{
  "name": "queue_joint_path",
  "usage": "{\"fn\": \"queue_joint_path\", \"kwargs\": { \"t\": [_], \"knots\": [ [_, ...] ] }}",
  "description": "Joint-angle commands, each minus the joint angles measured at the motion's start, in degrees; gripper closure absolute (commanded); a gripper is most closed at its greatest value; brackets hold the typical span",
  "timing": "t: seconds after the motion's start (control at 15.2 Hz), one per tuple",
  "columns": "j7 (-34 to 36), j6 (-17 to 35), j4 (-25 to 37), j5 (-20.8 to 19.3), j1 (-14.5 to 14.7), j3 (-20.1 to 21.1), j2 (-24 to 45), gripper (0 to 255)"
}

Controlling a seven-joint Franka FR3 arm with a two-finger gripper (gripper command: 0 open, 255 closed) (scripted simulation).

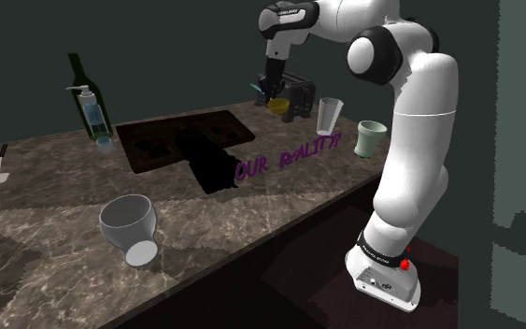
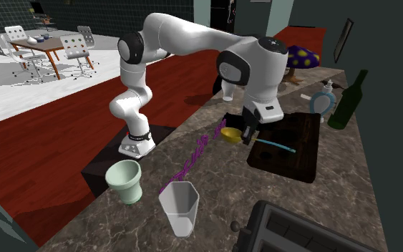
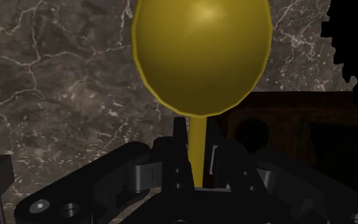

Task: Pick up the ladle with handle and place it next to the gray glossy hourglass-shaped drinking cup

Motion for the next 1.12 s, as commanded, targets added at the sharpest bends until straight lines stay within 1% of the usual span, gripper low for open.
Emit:
{"fn": "queue_joint_path", "kwargs": {
  "t": [0.0,0.46,0.73,1.06],
  "knots": [
    [0.3,-1.6,1.8,0.0,-0.1,0.0,0.2,255],
    [1.0,-7.1,8.1,0.2,-0.6,-0.1,1.0,255],
    [5.2,-3.3,-2.1,-1.4,3.3,1.3,-6.4,255],
    [11.1,0.1,-11.9,-2.6,7.2,3.8,-13.9,255]
  ]
}}
